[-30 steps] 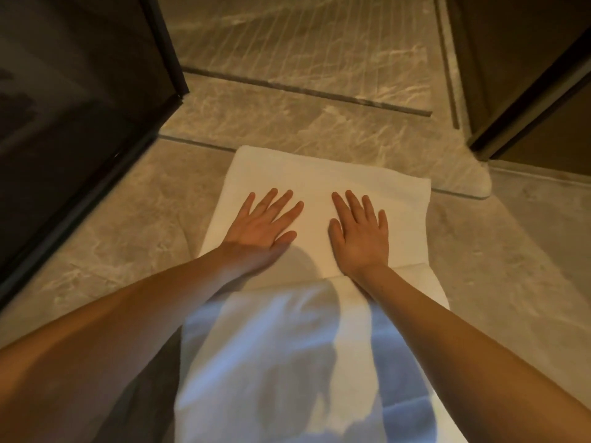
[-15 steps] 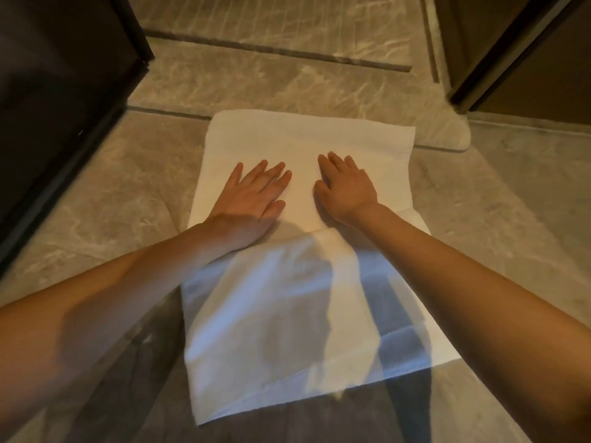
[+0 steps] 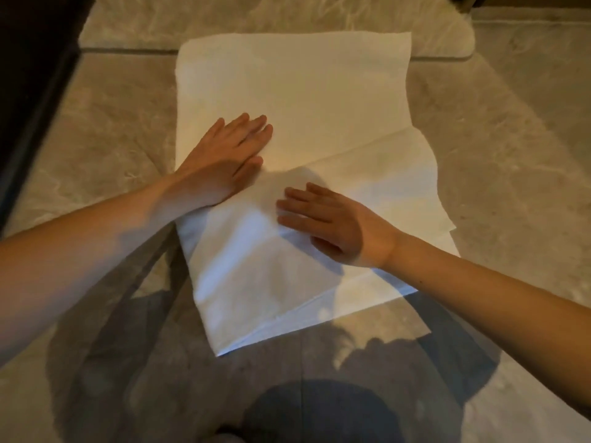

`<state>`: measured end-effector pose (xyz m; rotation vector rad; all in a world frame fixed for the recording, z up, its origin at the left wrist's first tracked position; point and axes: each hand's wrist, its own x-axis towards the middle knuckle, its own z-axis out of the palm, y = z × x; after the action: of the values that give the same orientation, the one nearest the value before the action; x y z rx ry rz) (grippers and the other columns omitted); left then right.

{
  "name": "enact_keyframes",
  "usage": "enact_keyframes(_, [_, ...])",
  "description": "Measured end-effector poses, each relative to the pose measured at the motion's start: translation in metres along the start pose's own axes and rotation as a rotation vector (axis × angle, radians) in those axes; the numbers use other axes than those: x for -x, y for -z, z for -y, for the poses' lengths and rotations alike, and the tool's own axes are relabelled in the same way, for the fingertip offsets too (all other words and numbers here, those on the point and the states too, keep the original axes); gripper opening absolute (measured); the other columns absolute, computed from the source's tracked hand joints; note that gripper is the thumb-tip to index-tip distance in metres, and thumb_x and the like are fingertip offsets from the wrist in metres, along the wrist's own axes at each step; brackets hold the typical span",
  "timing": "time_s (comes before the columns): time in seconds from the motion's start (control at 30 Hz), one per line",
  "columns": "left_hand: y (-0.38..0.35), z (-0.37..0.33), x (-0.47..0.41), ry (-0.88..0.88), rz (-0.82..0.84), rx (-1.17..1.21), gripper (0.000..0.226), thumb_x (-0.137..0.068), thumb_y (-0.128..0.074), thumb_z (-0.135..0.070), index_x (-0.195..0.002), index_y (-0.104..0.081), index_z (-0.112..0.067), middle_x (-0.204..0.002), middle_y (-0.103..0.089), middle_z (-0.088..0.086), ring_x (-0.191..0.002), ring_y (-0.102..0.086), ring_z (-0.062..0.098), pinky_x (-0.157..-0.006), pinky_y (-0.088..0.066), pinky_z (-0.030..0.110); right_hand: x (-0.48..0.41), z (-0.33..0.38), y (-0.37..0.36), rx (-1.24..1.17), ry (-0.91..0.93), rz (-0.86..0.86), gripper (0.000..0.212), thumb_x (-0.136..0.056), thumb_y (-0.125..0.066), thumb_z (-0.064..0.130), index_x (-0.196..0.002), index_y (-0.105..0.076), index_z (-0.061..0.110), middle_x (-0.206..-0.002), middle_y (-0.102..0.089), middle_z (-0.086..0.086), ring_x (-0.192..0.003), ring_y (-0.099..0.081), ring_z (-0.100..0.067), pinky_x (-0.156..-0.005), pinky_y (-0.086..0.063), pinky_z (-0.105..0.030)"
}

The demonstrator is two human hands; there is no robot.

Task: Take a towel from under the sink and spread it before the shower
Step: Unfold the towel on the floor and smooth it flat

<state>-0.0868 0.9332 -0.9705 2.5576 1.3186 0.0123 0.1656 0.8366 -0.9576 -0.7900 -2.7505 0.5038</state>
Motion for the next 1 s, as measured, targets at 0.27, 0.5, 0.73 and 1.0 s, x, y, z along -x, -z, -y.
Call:
enact_keyframes(0.27, [0.006, -0.023, 0.071, -0.083, 0.019, 0.098, 0.058, -0.101, -0.028, -0.045, -0.152, -0.03, -0.018, -0.156, -0.034, 0.01, -0.145, -0.028, 0.028, -0.117, -0.024, 0.047, 0.003, 0.011, -0.025, 0.062, 0.136, 0.197, 0.054, -0.099, -0.053, 0.032, -0.147, -0.041, 0.011, -0.153, -0.039, -0.01, -0.146, -0.029, -0.027, -0.117, -0.026, -0.047])
enact_keyframes(0.5, [-0.001, -0.029, 0.075, -0.002, 0.214, 0.125, 0.093, -0.086, -0.031, -0.075, -0.156, -0.006, -0.02, -0.165, 0.0, 0.005, -0.15, 0.004, 0.017, -0.118, 0.001, 0.037, 0.014, 0.022, -0.031, 0.108, 0.102, 0.245, 0.058, -0.101, -0.035, 0.045, -0.153, -0.029, 0.019, -0.161, -0.023, -0.003, -0.151, -0.014, -0.024, -0.121, -0.018, -0.047])
enact_keyframes(0.73, [-0.013, -0.031, 0.074, -0.016, 0.191, 0.002, 0.092, -0.088, -0.014, -0.074, -0.156, -0.004, -0.014, -0.164, 0.005, 0.007, -0.15, 0.008, 0.016, -0.119, 0.004, 0.034, 0.037, 0.05, -0.048, 0.104, 0.004, 0.202, 0.054, -0.105, -0.03, 0.042, -0.155, -0.024, 0.021, -0.163, -0.018, -0.003, -0.151, -0.01, -0.023, -0.122, -0.015, -0.046])
enact_keyframes(1.0, [-0.017, -0.042, 0.077, 0.054, 0.089, 0.177, 0.071, -0.095, -0.012, -0.063, -0.156, -0.014, -0.026, -0.164, -0.005, 0.003, -0.151, 0.002, 0.016, -0.122, 0.0, 0.042, 0.031, 0.068, -0.037, -0.151, -0.142, 0.023, 0.048, -0.104, -0.038, 0.031, -0.15, -0.037, 0.016, -0.158, -0.031, -0.002, -0.15, -0.018, -0.021, -0.121, -0.02, -0.044])
